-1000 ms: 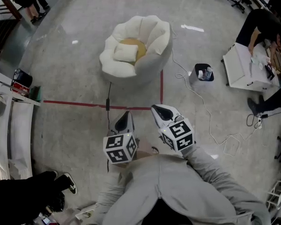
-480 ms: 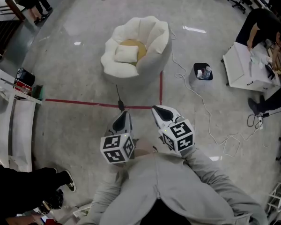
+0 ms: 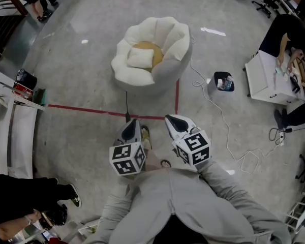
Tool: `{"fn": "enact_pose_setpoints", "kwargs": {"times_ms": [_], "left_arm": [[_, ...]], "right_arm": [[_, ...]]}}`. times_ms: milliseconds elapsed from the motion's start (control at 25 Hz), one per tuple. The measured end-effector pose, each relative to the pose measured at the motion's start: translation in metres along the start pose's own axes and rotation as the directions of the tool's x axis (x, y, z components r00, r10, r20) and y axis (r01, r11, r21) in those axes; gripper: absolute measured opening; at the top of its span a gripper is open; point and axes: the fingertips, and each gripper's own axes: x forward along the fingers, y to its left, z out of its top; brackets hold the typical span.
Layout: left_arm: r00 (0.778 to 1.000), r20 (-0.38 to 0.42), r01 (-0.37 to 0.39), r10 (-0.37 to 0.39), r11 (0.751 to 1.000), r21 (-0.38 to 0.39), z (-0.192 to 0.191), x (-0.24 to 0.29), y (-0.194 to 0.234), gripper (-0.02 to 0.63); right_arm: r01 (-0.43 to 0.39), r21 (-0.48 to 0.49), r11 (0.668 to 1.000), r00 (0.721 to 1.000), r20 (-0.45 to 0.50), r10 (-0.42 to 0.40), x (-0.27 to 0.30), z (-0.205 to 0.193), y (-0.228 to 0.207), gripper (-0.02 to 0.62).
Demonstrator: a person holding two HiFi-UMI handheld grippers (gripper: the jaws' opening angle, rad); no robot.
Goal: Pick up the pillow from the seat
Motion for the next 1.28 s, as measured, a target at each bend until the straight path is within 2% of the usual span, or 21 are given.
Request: {"fn": "enact_pose_setpoints", "kwargs": {"times_ms": [520,920,1280], "left_arm": [[0.999,-0.026,-0.041,0.041,0.999,0.012,0.058,0.067,0.070,0.003],[0.998,-0.055,-0.021,0.023,0.999,0.035,0.104,0.121,0.110,0.003],[0.996,-0.083,0.021,-0.016,0.998,0.063,0.138,0.176,0.140,0.003]], "right_arm": [[-0.024,0.000,1.000,1.000,-0.013,0.024,0.105,0.050,-0.027,0.000],[-0.018,0.000,1.000,1.000,-0.017,0.018,0.178,0.093,-0.049,0.000],[0.044,0.050,0.998,0.999,-0.002,-0.044,0.234,0.121,-0.084,0.000]]}}
